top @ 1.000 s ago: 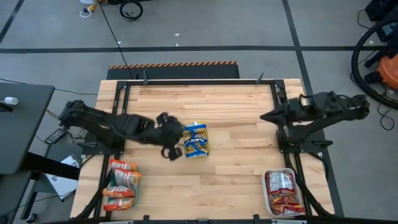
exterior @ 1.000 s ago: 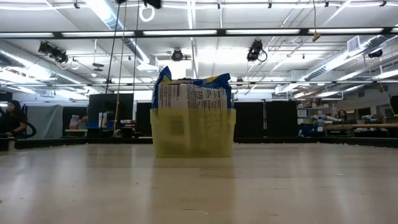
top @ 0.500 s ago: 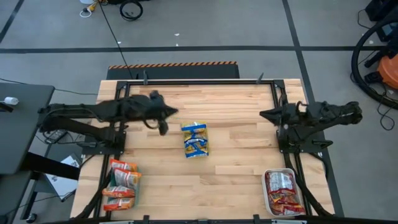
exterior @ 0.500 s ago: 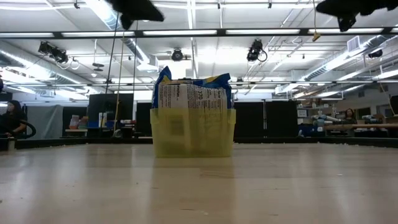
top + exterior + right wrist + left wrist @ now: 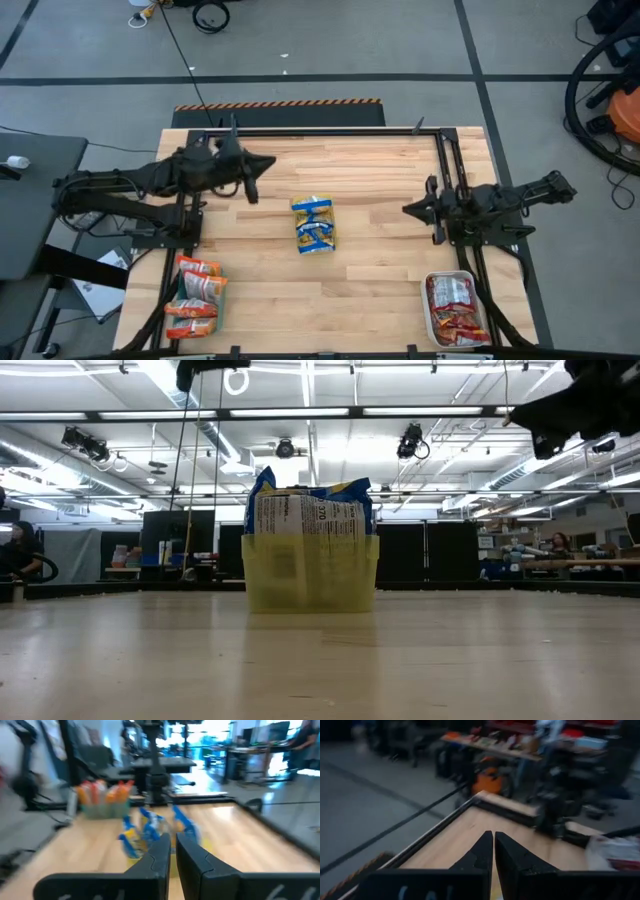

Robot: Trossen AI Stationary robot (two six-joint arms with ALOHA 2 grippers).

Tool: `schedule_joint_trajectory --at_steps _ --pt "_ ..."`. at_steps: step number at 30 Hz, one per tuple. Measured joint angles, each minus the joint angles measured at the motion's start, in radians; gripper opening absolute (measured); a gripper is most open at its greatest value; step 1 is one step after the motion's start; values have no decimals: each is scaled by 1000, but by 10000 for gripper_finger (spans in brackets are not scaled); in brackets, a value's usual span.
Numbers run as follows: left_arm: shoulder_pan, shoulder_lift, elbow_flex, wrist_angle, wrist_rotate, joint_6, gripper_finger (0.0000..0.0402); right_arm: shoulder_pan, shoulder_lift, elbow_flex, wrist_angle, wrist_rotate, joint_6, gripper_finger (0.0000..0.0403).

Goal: Sort Maruchan noodles
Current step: Return to Home Position

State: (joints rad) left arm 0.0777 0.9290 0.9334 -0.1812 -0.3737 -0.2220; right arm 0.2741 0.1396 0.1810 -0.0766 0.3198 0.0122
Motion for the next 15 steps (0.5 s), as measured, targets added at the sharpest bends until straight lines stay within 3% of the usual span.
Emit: schedule_joint_trajectory --at_steps 4,8,15 --pt "-74 -49 -102 199 12 124 23 -26 -63 -103 107 -116 92 33" --pt "-123 -130 -254 377 12 197 23 -83 -91 -172 230 -184 54 32" --pt "-137 -327 -491 427 7 102 23 -243 -95 -174 212 -198 93 32"
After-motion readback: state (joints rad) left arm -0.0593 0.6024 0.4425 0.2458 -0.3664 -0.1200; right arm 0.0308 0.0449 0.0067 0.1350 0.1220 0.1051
